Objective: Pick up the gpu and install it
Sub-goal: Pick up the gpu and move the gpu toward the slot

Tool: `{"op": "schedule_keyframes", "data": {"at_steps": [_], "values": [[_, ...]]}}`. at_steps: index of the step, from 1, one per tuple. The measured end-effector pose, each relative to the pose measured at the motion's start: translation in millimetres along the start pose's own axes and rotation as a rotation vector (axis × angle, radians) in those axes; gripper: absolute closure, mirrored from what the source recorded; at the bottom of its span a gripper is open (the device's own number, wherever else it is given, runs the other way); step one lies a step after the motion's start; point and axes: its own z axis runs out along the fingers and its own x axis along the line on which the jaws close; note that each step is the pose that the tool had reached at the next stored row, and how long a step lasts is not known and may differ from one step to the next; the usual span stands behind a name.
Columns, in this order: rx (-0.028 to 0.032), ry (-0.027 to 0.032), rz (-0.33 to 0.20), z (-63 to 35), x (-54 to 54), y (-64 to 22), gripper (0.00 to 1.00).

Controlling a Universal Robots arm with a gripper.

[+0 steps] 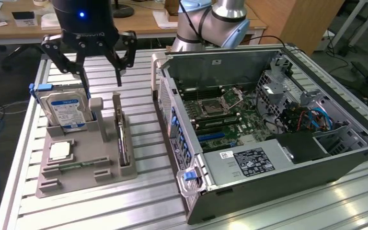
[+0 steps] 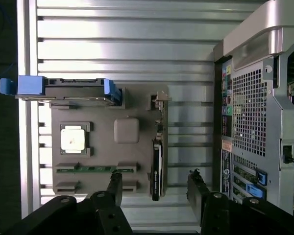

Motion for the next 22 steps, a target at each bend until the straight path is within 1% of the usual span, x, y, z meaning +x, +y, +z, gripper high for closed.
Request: {"op": "schedule_keyframes", "data": {"at_steps": [5,8,16,22], "values": [[0.0001,-0.0004,0.008,9.1,0.1,-1.0,0.35],[0.0001,-0.0004,0.007,14.4,0.1,-5.7,0.35],[0.0001,0.0001,0.007,28.9,-0.4,-6.5,0.35],[-0.0007,0.0025,-0.030,39.8,-0.9,-7.0,0.35]]}}
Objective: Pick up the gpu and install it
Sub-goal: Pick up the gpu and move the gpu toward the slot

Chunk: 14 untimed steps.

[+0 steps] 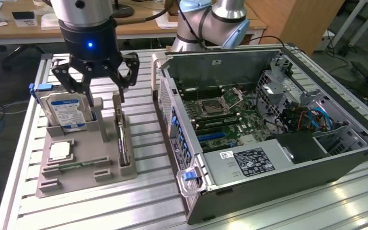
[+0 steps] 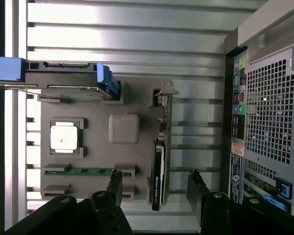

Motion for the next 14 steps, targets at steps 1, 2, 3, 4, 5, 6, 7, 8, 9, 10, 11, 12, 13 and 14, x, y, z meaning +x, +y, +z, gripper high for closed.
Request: {"op": "schedule_keyframes", "data": {"at_steps": [1,2,3,4,5,6,7,8,9,10,11,12,13,14], "values": [[-0.0001,0.0004,-0.002,2.0,-0.2,-0.1,0.35],[-0.0001,0.0007,-0.004,3.8,-0.4,-0.2,0.35],[-0.0002,0.0010,-0.004,5.6,-0.5,-0.2,0.35],[-0.0002,0.0014,-0.005,7.3,-0.6,-0.3,0.35],[-0.0002,0.0021,-0.006,9.1,-0.9,-0.4,0.35],[-0.0001,0.0029,-0.006,10.9,-1.3,-0.5,0.35],[-0.0001,0.0036,-0.006,12.7,-1.6,-0.6,0.35],[-0.0002,0.0042,-0.006,14.5,-1.8,-0.7,0.35],[-0.0002,0.0047,-0.006,16.5,-1.8,-0.7,0.35],[-0.0002,0.0050,-0.006,18.3,-1.7,-0.8,0.35],[-0.0003,0.0052,-0.007,20.1,-1.8,-0.9,0.35],[-0.0002,0.0056,-0.007,21.9,-1.9,-1.0,0.35],[-0.0002,0.0059,-0.007,23.7,-1.9,-1.1,0.35],[-0.0003,0.0062,-0.007,25.5,-1.9,-1.2,0.35]]}}
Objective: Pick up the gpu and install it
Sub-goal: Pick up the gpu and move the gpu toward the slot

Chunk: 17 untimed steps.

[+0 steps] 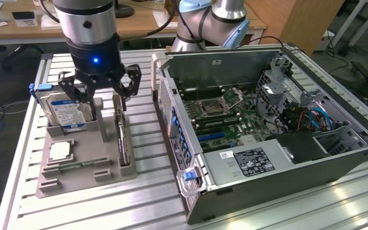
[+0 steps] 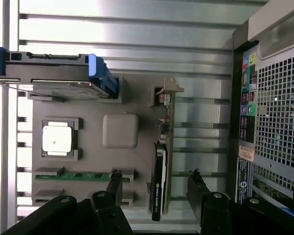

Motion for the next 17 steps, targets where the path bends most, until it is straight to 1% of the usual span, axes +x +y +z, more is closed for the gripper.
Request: {"op": "schedule_keyframes", "data": {"at_steps": [5,8,17], "values": [[-0.0001,0.0004,0.000,9.1,-0.4,-1.6,0.35],[0.0000,0.0005,0.000,14.6,-3.8,-2.3,0.35],[0.0000,0.0002,0.004,30.8,-5.9,-8.3,0.35]]}}
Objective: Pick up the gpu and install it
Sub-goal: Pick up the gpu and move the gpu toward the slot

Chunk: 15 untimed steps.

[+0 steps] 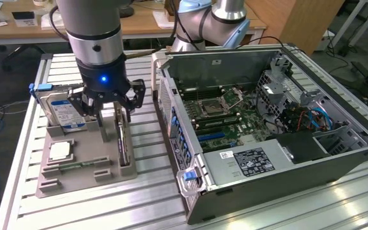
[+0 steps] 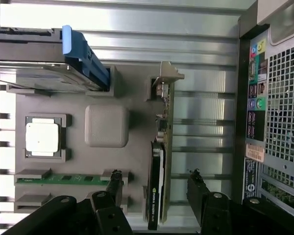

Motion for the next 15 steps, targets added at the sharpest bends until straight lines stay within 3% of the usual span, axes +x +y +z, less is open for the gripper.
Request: {"op": "schedule_keyframes", "data": {"at_steps": [7,10,15], "values": [[0.0001,-0.0001,0.004,10.5,-0.6,-1.9,0.34],[0.0002,-0.0001,0.004,14.9,-0.7,-2.3,0.22],[0.0002,-0.0001,0.005,22.4,-1.3,-2.6,0.22]]}}
